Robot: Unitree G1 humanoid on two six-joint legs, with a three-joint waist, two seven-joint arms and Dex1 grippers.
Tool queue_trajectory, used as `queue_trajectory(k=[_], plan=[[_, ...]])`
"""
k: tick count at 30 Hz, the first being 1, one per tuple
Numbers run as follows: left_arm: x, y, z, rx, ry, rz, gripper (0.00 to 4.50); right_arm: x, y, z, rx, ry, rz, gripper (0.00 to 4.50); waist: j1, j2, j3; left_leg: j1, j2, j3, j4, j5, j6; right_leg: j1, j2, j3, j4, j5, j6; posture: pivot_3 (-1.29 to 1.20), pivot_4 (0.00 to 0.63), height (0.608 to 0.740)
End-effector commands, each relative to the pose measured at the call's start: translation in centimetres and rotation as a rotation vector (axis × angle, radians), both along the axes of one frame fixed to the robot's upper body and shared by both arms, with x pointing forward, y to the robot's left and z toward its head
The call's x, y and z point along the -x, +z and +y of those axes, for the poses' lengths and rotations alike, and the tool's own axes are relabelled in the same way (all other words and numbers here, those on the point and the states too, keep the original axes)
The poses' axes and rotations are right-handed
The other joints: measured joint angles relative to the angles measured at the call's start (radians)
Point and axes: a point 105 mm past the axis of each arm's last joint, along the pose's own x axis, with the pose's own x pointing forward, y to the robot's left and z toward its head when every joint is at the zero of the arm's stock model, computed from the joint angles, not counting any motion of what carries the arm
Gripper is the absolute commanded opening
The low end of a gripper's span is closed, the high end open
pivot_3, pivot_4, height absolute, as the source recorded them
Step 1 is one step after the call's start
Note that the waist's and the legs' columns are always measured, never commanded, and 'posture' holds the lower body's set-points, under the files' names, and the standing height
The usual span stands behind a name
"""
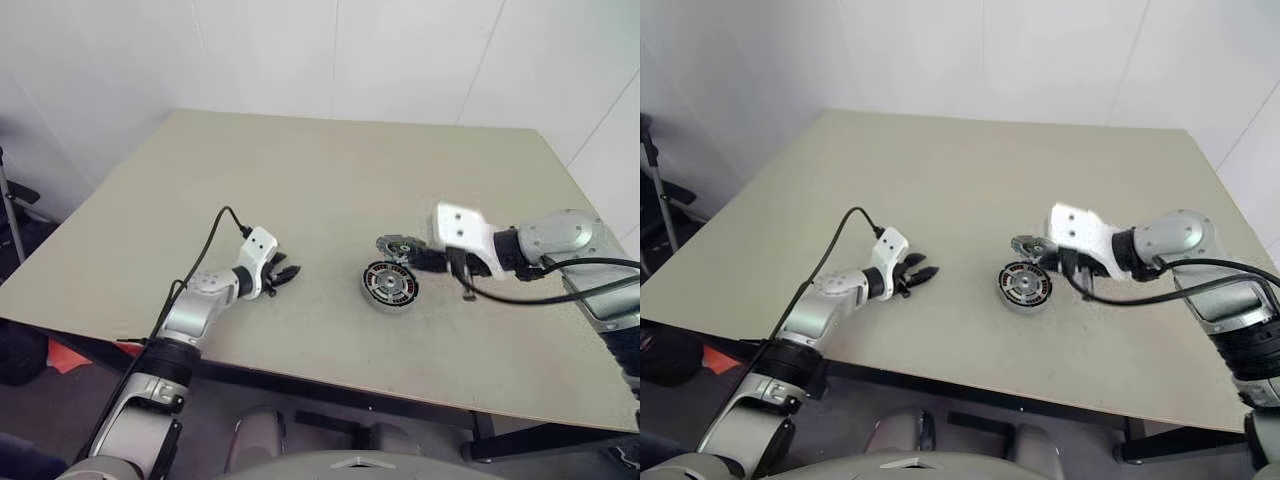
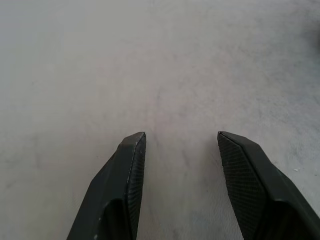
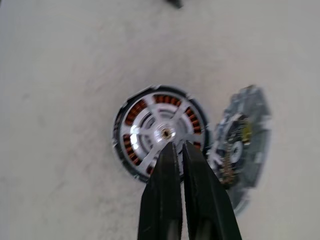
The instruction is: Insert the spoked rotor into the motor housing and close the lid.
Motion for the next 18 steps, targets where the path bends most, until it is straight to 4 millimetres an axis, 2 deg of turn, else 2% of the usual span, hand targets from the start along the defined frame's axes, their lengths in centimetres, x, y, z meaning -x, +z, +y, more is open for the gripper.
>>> queue_trajectory(k=[1,4,8,12,18], plan=[[-1.0,1.8,-0.3,-0.002,-0.008,-0.073,2.43,-1.3,1.5,-0.1,0.112,0.118,-0.107,1.30,-0.005,0.000,0.000,-0.001,0.000,0.000,0.000,0.000,0.000,-0.001,0.000,0.000,0.000,0.001,-0.001,0.00,0.000,0.740],[-1.1,2.1,-0.2,-0.003,-0.003,-0.086,2.43,-1.9,1.5,0.6,0.184,0.224,-0.138,2.26,-0.008,0.000,0.000,-0.001,0.000,0.000,0.001,0.000,0.000,-0.002,0.000,0.000,0.001,0.002,-0.003,0.00,0.000,0.740],[-1.1,2.1,-0.1,-0.001,0.012,-0.091,2.43,-1.1,0.6,1.5,0.239,0.358,-0.106,2.26,-0.004,0.000,0.000,-0.002,0.001,0.000,0.002,-0.001,0.001,-0.001,0.000,-0.001,0.002,0.002,-0.003,0.00,0.000,0.740],[-0.9,1.9,0.3,0.002,0.031,-0.089,2.43,0.6,-0.5,1.7,0.268,0.456,-0.051,2.26,0.001,0.000,0.000,-0.005,0.001,0.000,0.004,-0.002,0.004,-0.003,0.000,-0.001,0.005,0.002,-0.003,0.00,0.000,0.740],[-0.6,1.6,0.7,-0.001,0.045,-0.082,2.43,1.1,-1.2,1.5,0.263,0.449,-0.025,2.26,-0.002,0.000,0.000,-0.006,0.001,-0.001,0.005,-0.004,0.004,-0.004,0.000,-0.001,0.007,0.002,-0.003,0.00,0.000,0.740]])
